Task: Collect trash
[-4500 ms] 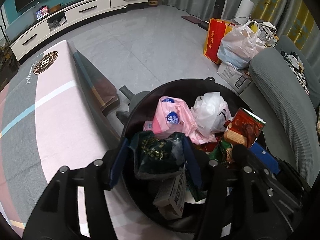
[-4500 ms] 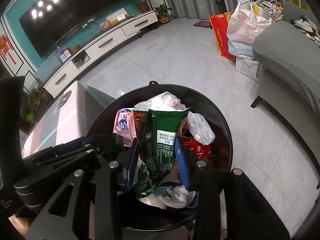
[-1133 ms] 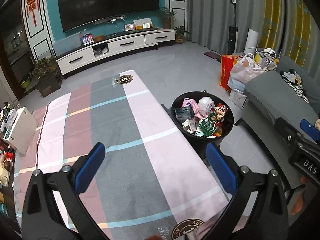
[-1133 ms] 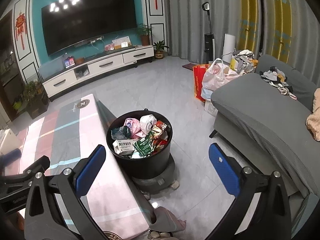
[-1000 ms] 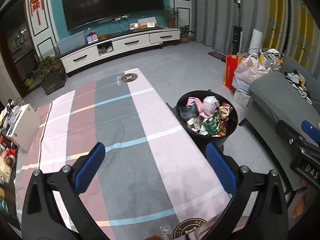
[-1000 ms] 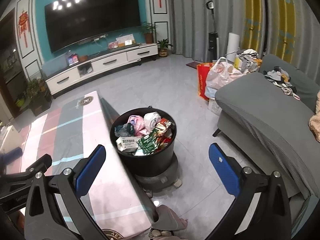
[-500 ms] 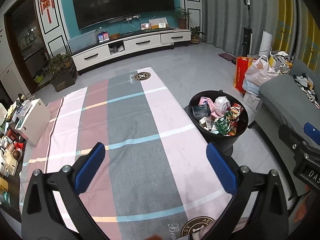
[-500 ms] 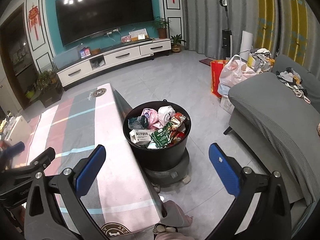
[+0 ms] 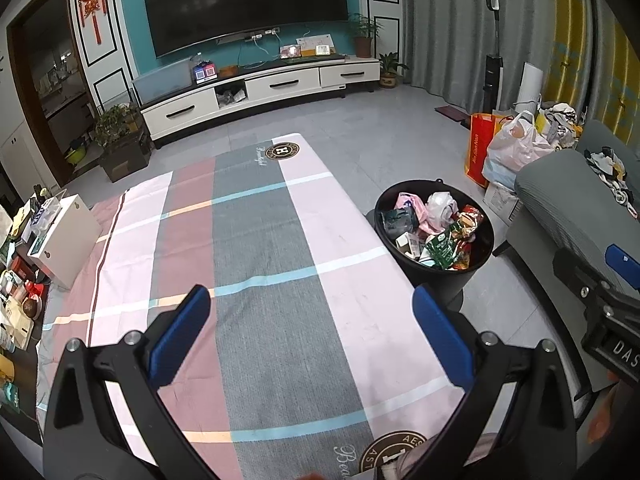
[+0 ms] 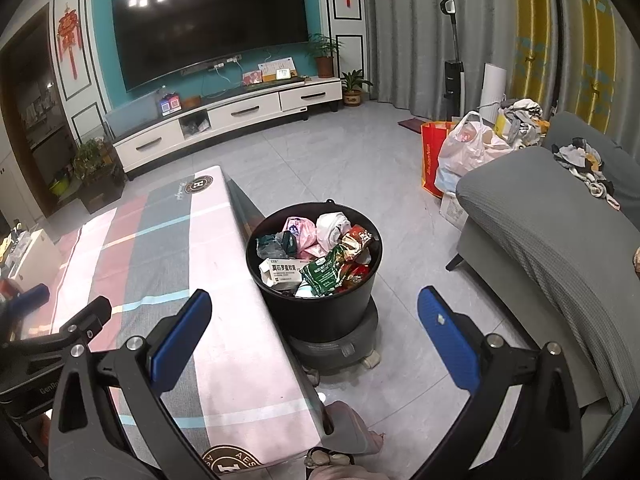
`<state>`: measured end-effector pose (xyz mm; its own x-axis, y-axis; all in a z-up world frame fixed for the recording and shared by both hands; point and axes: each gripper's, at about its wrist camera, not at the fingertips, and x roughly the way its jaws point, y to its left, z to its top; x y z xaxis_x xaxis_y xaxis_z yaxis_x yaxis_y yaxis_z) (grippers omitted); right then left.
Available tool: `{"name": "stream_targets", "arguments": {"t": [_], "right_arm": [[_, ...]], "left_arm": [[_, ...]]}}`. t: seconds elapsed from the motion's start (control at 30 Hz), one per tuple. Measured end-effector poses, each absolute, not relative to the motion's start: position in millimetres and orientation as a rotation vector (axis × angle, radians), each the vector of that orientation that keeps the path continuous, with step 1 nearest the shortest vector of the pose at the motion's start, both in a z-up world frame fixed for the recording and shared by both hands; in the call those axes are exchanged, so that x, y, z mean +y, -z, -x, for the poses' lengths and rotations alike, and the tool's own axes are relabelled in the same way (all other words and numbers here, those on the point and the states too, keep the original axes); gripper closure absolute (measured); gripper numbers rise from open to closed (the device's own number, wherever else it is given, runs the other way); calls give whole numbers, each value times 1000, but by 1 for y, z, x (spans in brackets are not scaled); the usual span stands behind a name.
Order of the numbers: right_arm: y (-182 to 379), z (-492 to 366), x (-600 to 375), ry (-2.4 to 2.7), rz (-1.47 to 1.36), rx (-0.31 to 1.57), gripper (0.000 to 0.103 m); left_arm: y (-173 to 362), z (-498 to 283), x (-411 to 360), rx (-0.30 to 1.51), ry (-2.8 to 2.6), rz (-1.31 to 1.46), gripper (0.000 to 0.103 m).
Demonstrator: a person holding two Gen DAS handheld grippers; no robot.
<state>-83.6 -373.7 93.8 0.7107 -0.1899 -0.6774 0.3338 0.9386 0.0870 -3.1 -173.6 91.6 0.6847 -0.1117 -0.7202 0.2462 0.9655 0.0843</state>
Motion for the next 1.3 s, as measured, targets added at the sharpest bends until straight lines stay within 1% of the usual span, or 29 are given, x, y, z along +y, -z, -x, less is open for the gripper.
{"name": "stream_targets", "arguments": {"t": [1.3], "right_arm": [[-90,82,-377,296,-211,729,3]], "left_arm": [[-91,2,-177,801,225,-172,2]]}}
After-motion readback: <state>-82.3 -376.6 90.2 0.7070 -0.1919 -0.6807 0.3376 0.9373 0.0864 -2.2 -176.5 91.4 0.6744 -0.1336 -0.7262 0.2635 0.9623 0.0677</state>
